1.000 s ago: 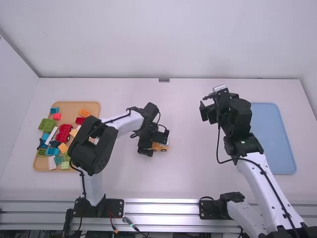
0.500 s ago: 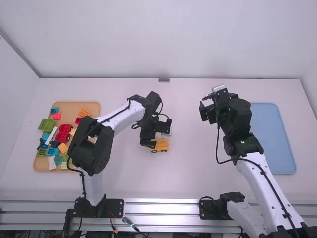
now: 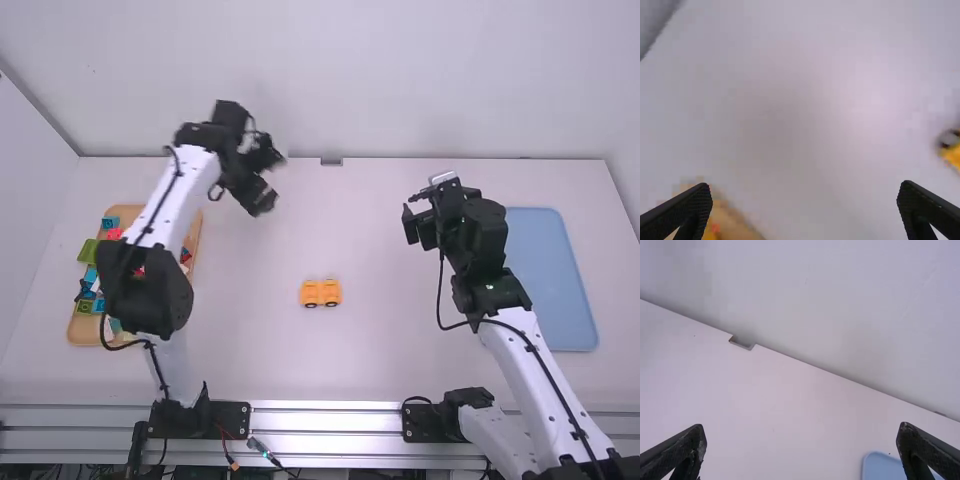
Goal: Assemble lego blocks to make yellow taxi
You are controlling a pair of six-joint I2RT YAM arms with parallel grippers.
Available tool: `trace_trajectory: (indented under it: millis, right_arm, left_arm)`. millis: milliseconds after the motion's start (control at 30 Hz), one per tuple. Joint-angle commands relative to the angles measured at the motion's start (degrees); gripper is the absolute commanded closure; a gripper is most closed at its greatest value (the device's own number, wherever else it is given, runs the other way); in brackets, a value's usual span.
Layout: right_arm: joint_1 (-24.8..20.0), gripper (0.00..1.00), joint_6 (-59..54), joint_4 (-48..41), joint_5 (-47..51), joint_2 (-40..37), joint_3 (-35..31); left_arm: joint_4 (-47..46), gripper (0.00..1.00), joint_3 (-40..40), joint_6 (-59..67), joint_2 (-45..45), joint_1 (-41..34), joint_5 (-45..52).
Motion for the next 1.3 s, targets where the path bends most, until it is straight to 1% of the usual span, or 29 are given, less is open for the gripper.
trace_trajectory:
  millis: [0,67,100,167,200,233,267,367,400,467,567,633,700,733,767,800,833,967,1033,1067,1267]
  right_arm:
    - [0.2,0.01,0.1,0.2,-0.1,-0.9,1.9]
    - [0.2,0.01,0.2,0.3,-0.1,-0.9,1.9]
    - [0.2,0.01,0.1,0.5,-0.1,-0.9,1.9]
    - [0.2,0.01,0.2,0.9,-0.1,-0.9,1.9]
    - [0.2,0.01,0.1,1.2,-0.1,-0.9,1.9]
    - [0.2,0.01,0.1,1.3,-0.1,-0.9,1.9]
    - [0.2,0.01,0.1,1.5,-0.1,-0.9,1.9]
    - [0.2,0.01,0.1,2.1,-0.1,-0.9,1.9]
    - [0.2,0.01,0.1,2.2,-0.1,-0.9,1.9]
    - [0.2,0.01,0.1,2.9,-0.1,-0.7,1.9]
    - [0.2,0.01,0.1,4.2,-0.1,-0.7,1.9]
    - [0.2,0.01,0.1,4.9,-0.1,-0.7,1.9]
    - [0.2,0.01,0.1,5.5,-0.1,-0.7,1.9]
    - [0.2,0.01,0.1,5.7,-0.1,-0.7,1.9]
    - [0.2,0.01,0.1,5.8,-0.1,-0.7,1.9]
    - [0.2,0.01,0.1,5.8,-0.1,-0.7,1.9]
    - [0.2,0.01,0.1,5.8,-0.1,-0.7,1.9]
    - [0.3,0.01,0.4,5.7,-0.1,-0.7,1.9]
    - [0.3,0.01,0.3,5.7,-0.6,-0.7,1.9]
    - [0.2,0.01,0.3,5.8,-1.7,-0.7,1.9]
    - [0.2,0.01,-0.3,5.8,-4.7,-0.7,1.9]
  left_arm:
    - [-0.8,0.01,2.9,-22.4,0.0,8.5,-0.2]
    - [-1.2,0.01,3.4,-30.8,0.0,13.1,0.3]
    - [-2.1,0.01,3.4,-38.2,0.0,17.1,-0.2]
    - [-3.9,0.01,2.6,-44.9,0.0,22.0,-1.2]
    - [-5.4,0.01,1.0,-48.7,0.0,26.0,-1.6]
    - [-5.7,0.01,0.3,-49.3,0.0,27.3,-1.6]
    - [-5.7,0.01,-1.7,-49.7,0.0,30.5,-1.2]
    - [-5.4,0.01,-7.1,-49.5,0.0,36.4,-1.7]
    - [-5.2,0.01,-7.4,-49.5,0.0,36.7,-1.7]
    - [-1.9,0.01,-12.4,-48.0,0.0,40.4,-1.4]
    - [2.2,0.01,-17.9,-42.5,0.0,43.0,1.0]
    - [3.4,0.07,-21.2,-40.9,0.0,44.4,2.4]
    - [4.3,0.31,-24.0,-40.2,0.0,45.6,2.4]
    - [4.6,0.37,-24.7,-40.3,0.0,45.9,1.8]
    - [4.8,0.52,-25.6,-40.5,0.0,46.3,1.1]
    - [4.9,0.55,-26.3,-40.5,0.0,46.4,0.4]
    - [4.8,0.55,-26.7,-40.5,0.0,46.5,-0.2]
    - [4.9,0.48,-28.3,-40.5,0.0,46.4,-3.7]
    - [5.2,0.47,-29.2,-40.5,0.0,46.3,-4.7]
    - [5.4,0.41,-29.9,-40.4,0.0,46.1,-5.7]
    - [6.8,0.41,-32.4,-39.1,0.0,46.0,-6.1]
